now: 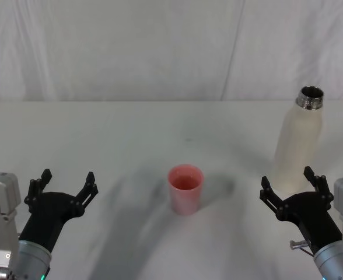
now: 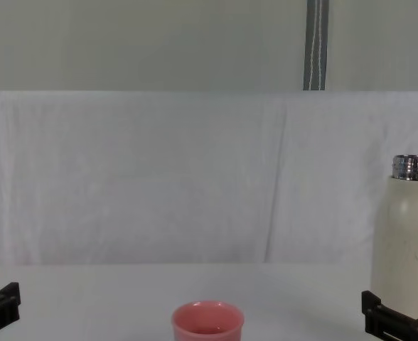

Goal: Grasp the thermos with one hand and pour water into the cup lid.

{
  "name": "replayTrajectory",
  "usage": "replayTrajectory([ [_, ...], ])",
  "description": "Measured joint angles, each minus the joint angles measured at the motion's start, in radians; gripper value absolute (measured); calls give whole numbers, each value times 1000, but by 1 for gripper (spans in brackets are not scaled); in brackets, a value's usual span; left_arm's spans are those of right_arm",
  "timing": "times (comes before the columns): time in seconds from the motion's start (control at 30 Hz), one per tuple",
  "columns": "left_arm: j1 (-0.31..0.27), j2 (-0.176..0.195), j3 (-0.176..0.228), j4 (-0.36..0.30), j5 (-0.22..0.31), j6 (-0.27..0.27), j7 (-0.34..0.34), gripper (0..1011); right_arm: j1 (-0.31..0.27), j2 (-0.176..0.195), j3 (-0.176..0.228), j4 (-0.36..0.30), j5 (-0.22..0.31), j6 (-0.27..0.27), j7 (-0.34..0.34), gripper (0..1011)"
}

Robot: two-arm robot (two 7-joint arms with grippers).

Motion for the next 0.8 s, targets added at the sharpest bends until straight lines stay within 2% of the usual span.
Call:
replayTrajectory([
  [0.2,0,0,0,0,0,0,0,1001,0,-7,13,2,8,-6,5,1001],
  [0.3,0,0,0,0,0,0,0,1001,2,-21,35,21,30,-22,23,1001],
  [0.63,0,0,0,0,0,0,0,1001,32,-58,72,86,64,-65,71,1001],
  [0.8,0,0,0,0,0,0,0,1001,47,-70,86,111,64,-79,84,1001],
])
